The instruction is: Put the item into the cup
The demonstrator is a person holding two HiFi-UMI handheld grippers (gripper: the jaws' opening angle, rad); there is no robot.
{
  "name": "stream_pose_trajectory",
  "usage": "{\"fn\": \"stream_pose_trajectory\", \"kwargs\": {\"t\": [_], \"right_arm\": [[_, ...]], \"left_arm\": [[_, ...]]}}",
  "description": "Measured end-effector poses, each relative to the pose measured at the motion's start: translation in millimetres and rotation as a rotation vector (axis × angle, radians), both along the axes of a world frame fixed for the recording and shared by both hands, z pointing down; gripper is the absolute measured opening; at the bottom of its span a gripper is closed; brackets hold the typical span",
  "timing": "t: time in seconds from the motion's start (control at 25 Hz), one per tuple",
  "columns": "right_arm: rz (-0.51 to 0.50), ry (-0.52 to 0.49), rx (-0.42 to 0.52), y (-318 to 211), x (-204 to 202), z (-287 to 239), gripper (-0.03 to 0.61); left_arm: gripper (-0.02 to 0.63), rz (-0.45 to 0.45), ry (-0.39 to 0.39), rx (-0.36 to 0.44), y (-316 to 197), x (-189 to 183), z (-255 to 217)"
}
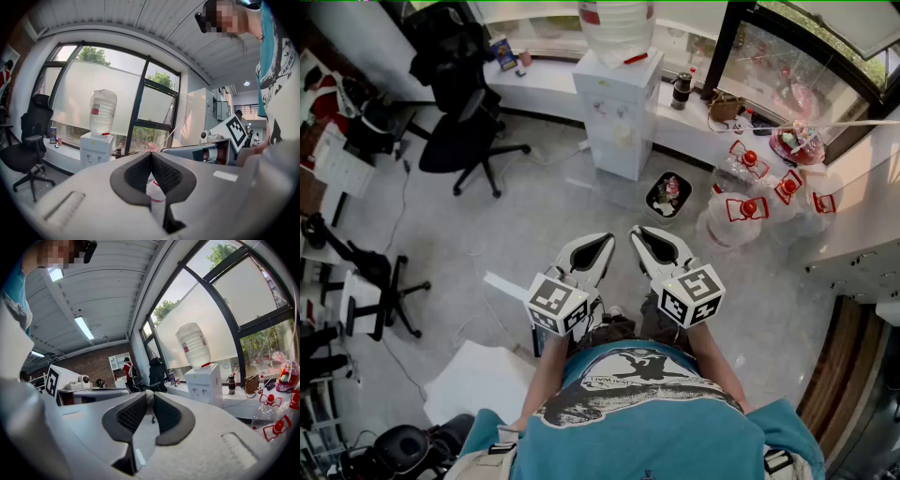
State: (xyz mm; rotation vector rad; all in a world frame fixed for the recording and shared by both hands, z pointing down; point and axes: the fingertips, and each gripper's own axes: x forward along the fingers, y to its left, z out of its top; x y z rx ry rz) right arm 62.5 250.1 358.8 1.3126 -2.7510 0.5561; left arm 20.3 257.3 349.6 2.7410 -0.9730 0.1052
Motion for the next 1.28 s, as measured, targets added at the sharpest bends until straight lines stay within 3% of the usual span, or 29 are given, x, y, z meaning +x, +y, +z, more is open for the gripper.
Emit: {"fn": "stream_pose_trajectory", "kwargs": {"t": [0.68,1.28], "right_arm": [[-0.004,-0.044,-0.006,-1,-25,-2,0.048],[0.012,0.013,-0.020,6,-31,3,0.048]], "left_arm": [[0.005,0.004,-0.008,0.009,0,-26,2],[0.006,0.015,0.042,-0.002,-5,-36,4]]}}
